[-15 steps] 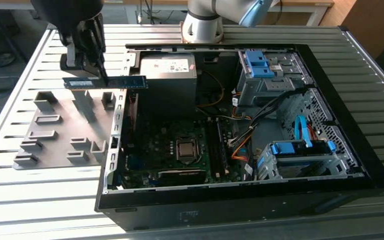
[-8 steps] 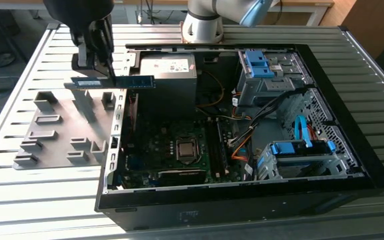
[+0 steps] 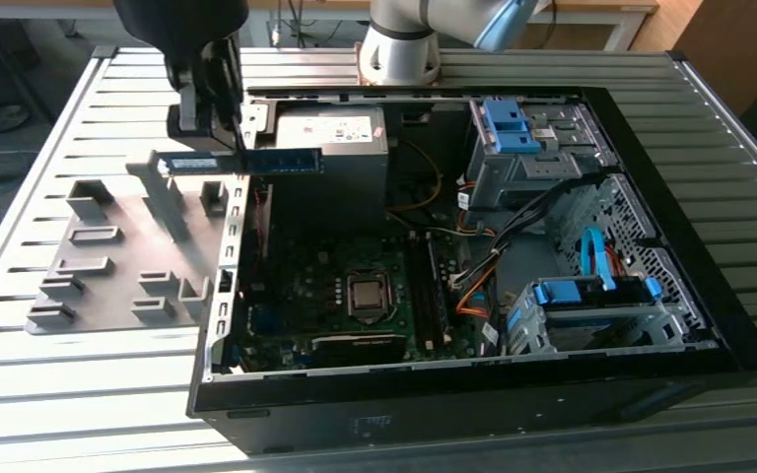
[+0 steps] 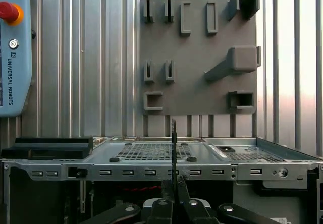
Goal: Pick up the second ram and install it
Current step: 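Pick up the second ram and move it above second insertion slot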
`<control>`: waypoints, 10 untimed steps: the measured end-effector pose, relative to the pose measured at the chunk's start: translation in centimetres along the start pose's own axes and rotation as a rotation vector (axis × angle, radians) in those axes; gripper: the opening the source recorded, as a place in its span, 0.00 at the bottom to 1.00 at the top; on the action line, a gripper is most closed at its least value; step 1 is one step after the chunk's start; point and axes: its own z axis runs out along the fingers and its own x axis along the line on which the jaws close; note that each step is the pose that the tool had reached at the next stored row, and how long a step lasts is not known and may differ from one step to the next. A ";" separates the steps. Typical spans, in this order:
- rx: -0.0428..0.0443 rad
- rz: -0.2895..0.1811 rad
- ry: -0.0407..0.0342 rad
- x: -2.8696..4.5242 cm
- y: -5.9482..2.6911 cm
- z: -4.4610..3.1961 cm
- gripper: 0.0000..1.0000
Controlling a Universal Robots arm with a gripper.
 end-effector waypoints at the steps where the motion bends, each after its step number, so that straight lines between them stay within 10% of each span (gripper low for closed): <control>1: 0.0000 0.000 0.0000 0.00 -0.19 0.00 0.14; 10: -0.0001 0.000 0.0000 -0.04 -2.18 0.00 0.14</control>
